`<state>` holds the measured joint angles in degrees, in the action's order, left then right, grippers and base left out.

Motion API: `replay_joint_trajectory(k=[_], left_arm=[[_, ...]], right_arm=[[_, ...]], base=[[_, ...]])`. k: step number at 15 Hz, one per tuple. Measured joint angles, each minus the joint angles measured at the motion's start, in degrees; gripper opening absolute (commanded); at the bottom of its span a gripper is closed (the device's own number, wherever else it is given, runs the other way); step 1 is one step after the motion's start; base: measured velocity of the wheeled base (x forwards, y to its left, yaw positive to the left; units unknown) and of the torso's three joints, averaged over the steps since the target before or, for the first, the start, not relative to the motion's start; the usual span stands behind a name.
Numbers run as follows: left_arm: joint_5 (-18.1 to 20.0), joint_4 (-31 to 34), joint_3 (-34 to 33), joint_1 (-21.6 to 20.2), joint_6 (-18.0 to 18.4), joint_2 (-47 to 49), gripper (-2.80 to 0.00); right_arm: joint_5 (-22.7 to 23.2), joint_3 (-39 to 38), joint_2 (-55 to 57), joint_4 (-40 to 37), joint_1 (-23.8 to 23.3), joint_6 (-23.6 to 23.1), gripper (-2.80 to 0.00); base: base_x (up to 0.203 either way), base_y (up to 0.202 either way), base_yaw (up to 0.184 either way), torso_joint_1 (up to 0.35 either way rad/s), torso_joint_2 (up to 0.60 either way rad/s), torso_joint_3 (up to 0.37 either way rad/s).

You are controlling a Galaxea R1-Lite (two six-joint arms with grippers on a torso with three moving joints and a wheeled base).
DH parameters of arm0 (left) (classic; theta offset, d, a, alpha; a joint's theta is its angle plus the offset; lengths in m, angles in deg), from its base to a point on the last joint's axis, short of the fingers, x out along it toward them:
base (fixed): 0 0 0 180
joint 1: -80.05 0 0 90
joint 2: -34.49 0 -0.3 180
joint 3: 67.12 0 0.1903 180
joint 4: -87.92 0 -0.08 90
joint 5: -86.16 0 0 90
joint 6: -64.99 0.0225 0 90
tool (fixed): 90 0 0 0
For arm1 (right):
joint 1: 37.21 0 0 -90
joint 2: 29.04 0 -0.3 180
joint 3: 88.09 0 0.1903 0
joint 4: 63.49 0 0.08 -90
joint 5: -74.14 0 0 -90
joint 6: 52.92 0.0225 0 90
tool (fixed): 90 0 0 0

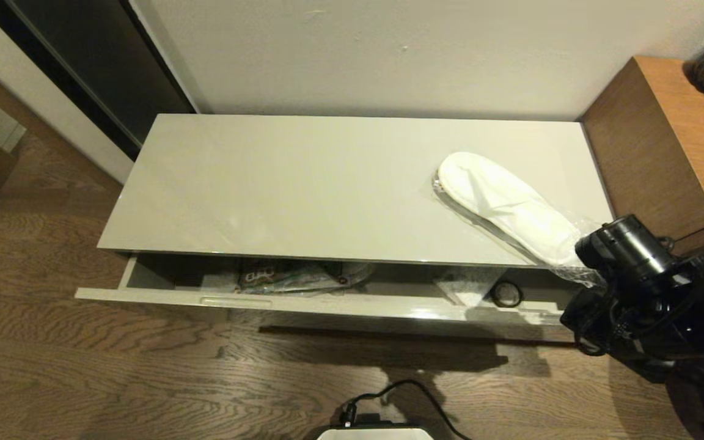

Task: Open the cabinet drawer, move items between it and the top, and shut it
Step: Close the drawer

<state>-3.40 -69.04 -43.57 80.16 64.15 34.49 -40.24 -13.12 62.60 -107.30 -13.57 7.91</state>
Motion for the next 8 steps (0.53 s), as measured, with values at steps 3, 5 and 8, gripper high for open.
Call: replay_joint_trajectory(k=[3, 5, 8], left_arm=[[0.0, 0.01, 0.0, -0.01, -0.01, 0.0, -2.8], [0.0, 0.02, 0.0, -0.06, 0.0, 0.0, -2.8], [0.0, 0.02, 0.0, 0.0, -0.01, 0.0, -2.8]], right_arm=[[-0.21, 2.48, -3.79, -4.26, -0.13, -0.23, -2.8], [-0.57, 2.96, -4.97, -4.67, -0.13, -0.22, -2.8], [-2.42, 1.57, -5.14, -4.17, 0.01, -0.04, -2.8]], base=[[0.0, 0.0, 0.0, 0.0, 0.0, 0.0], [0.0, 0.0, 0.0, 0.0, 0.0, 0.0], [0.0, 0.0, 0.0, 0.0, 0.0, 0.0]])
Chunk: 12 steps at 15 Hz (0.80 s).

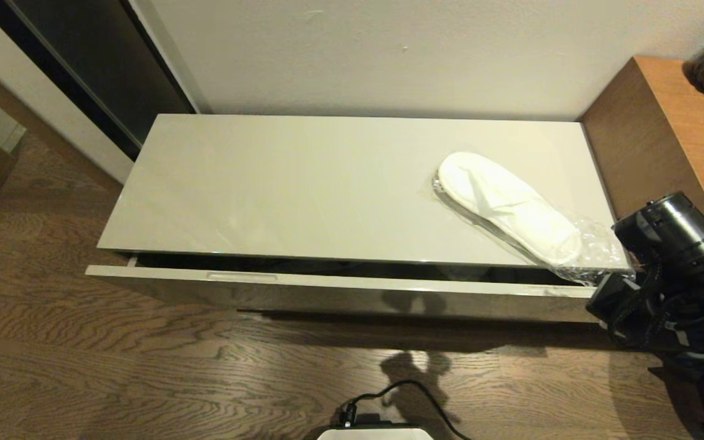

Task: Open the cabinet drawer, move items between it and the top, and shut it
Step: Close the drawer

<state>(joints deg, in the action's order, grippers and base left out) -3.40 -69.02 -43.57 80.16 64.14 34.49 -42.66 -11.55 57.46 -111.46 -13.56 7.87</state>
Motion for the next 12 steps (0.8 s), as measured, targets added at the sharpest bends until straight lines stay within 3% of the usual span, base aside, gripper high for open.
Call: replay_joint_trajectory(k=[5, 12], left_arm=[[0.0, 0.0, 0.0, -0.01, 0.0, 0.0, -2.8], [0.0, 0.0, 0.0, -0.01, -0.02, 0.0, -2.8]], right_arm=[[-5.36, -5.99, 3.61, 6.34, 1.09, -0.08, -2.8], [-5.79, -4.78, 17.54, 15.84, 1.87, -0.03, -2.8]], base=[[0.0, 0.0, 0.0, 0.0, 0.0, 0.0], [0.0, 0.0, 0.0, 0.0, 0.0, 0.0]])
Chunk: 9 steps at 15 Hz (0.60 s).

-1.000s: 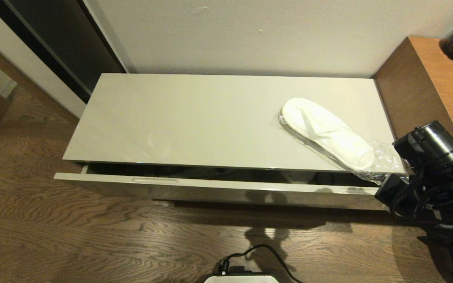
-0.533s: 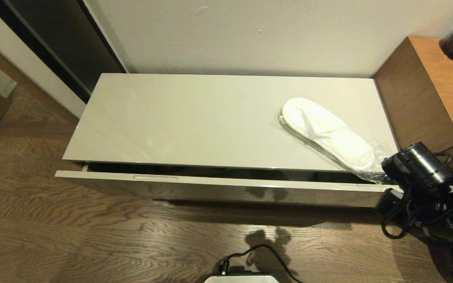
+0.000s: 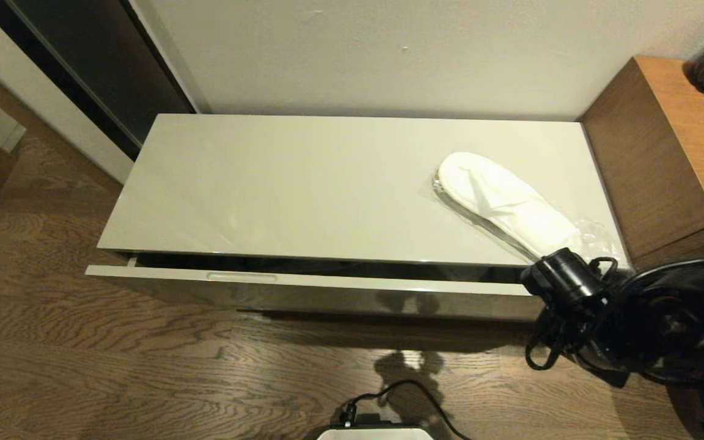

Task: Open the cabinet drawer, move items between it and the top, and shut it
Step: Close the drawer

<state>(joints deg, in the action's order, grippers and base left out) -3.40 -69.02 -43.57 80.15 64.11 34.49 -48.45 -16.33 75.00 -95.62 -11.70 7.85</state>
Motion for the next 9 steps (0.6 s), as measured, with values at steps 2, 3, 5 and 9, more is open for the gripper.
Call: replay_joint_trajectory(k=[2, 3, 5, 9], left_arm=[[0.0, -0.01, 0.0, 0.0, 0.02, 0.0, -2.8], [0.0, 0.01, 0.0, 0.01, 0.02, 0.0, -2.8], [0.0, 0.0, 0.0, 0.0, 0.04, 0.0, -2.8], [0.0, 0.01, 0.0, 0.0, 0.03, 0.0, -2.8]], right_arm=[[0.15, 3.48, 3.89, 1.06, -0.19, -0.77, -2.8], [0.29, 5.43, 5.1, 1.29, -0.61, -1.73, -2.8], [0.41, 9.34, 6.5, 1.11, -1.84, -3.29, -2.8], [1.03, 15.83, 6.63, 0.17, -6.45, -7.3, -2.8]], base=[[0.0, 0.0, 0.0, 0.0, 0.0, 0.0], [0.0, 0.0, 0.0, 0.0, 0.0, 0.0], [0.0, 0.0, 0.0, 0.0, 0.0, 0.0], [0.0, 0.0, 0.0, 0.0, 0.0, 0.0]])
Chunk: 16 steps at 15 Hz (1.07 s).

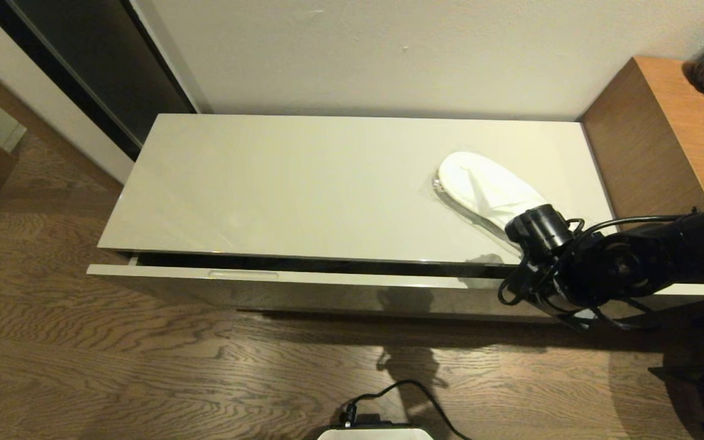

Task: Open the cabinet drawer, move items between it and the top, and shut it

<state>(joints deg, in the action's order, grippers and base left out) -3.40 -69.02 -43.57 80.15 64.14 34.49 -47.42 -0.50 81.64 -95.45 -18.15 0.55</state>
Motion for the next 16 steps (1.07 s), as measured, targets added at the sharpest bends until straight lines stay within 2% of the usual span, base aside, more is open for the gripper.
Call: replay_joint_trajectory(k=[4, 7, 8, 12, 16], left_arm=[[-0.02, -0.02, 0.0, -0.05, 0.01, 0.0, -2.8], [0.0, 0.01, 0.0, -0.05, 0.03, 0.0, -2.8], [0.02, 0.0, 0.0, 0.04, 0.01, 0.0, -2.8], [-0.01, -0.01, 0.0, 0.11, 0.01, 0.0, -2.8], [0.02, -0.02, 0.0, 0.0, 0.01, 0.0, -2.8]], right_arm=[[-0.03, 5.07, -0.44, -0.69, -4.26, -2.69, -2.8], [-0.2, 6.88, -4.61, -4.09, -4.93, -5.21, -2.8], [-0.69, 10.69, -6.83, -2.99, -5.09, -5.43, -2.8], [0.4, 12.11, -17.04, -17.04, -1.95, -5.64, -2.8], [1.58, 4.1, -32.63, -28.99, 2.67, -3.94, -2.8]], base=[[0.0, 0.0, 0.0, 0.0, 0.0, 0.0], [0.0, 0.0, 0.0, 0.0, 0.0, 0.0], [0.0, 0.0, 0.0, 0.0, 0.0, 0.0], [0.0, 0.0, 0.0, 0.0, 0.0, 0.0], [0.0, 0.0, 0.0, 0.0, 0.0, 0.0]])
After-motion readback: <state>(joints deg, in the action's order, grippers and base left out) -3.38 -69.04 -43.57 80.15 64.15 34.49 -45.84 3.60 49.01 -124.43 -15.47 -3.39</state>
